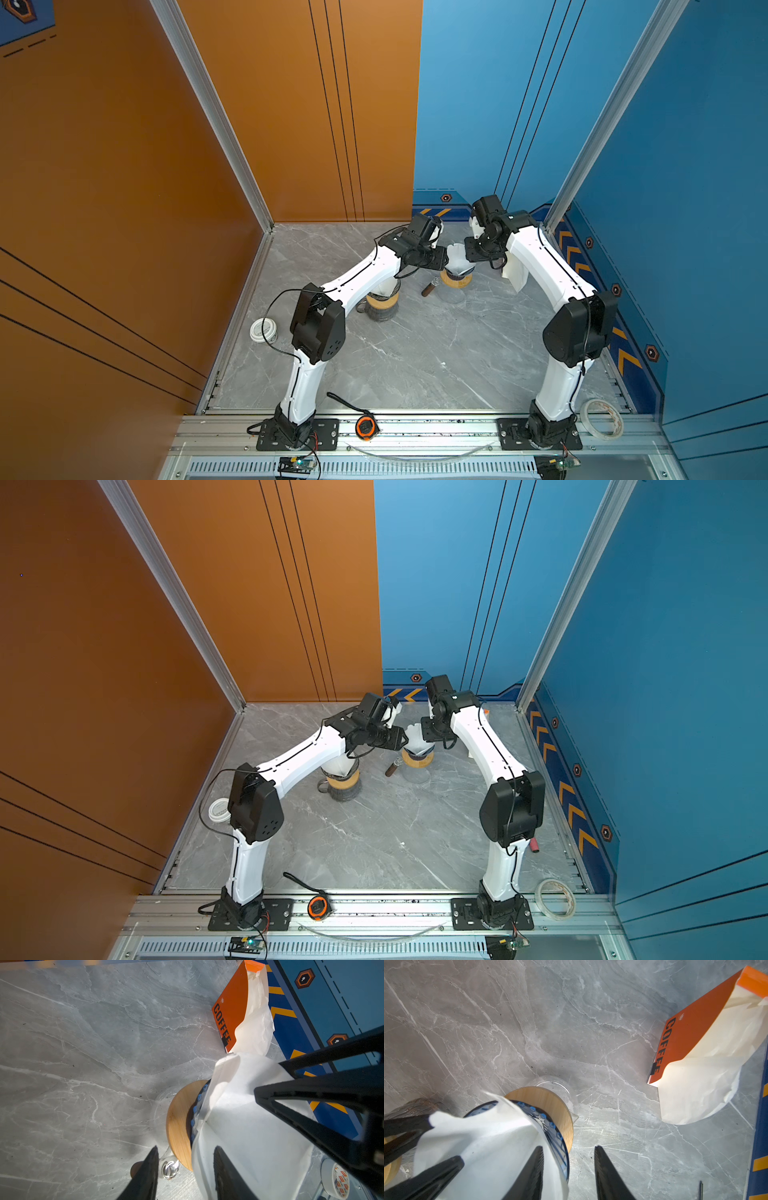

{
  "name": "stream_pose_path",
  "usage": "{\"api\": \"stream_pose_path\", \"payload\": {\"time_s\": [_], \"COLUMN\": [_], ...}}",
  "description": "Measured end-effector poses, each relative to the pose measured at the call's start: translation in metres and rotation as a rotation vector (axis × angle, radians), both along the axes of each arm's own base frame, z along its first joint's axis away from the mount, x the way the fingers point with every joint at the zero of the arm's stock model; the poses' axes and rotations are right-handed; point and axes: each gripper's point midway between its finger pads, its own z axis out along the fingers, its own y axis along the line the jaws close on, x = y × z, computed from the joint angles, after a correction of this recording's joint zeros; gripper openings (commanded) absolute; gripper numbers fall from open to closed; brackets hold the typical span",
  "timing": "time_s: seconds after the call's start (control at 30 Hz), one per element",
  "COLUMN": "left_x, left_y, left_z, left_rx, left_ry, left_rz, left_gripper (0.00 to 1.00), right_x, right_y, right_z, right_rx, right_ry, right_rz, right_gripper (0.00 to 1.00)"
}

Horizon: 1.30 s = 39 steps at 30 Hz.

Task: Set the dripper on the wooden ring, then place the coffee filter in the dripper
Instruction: 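Open both grippers and lift them off the filter rim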

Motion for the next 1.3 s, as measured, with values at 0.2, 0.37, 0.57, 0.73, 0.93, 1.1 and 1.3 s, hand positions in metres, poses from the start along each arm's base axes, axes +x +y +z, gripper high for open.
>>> {"api": "stream_pose_path", "payload": {"time_s": [0.2,0.37,0.57,0.73,0.93,1.1,1.3], "left_x": [0.001,0.001,0.002,0.003,0.003,0.004,0.006], "left_y": [0.002,0.002,0.001,-0.001,-0.002,-0.003,-0.004], "left_z": [-0.001,-0.001,0.002,0.003,0.0,0.004,0.009], "left_rx": [0.002,0.0,-0.005,-0.012,-0.011,-0.017,-0.025], "left_ry": [0.003,0.004,0.003,0.003,0.012,0.004,-0.004], "left_rz": [0.004,0.007,0.004,0.003,-0.001,-0.001,0.001], "left_gripper": [0.47,0.5,0.52,0.52,0.52,0.55,0.6], "right_x": [-0.001,0.0,0.0,-0.001,-0.001,-0.003,-0.004], "right_y": [0.0,0.0,-0.001,-0.003,-0.003,0.002,0.005], "right_z": [-0.006,-0.008,-0.022,-0.032,-0.033,-0.033,-0.027], "right_rx": [-0.002,-0.002,0.003,0.004,0.022,0.048,0.071], "right_ry": [0.015,0.021,0.058,0.085,0.093,0.1,0.092], "right_rz": [0.001,0.001,-0.003,-0.007,-0.008,0.001,0.007], "right_gripper": [0.4,0.39,0.39,0.4,0.42,0.47,0.53]}}
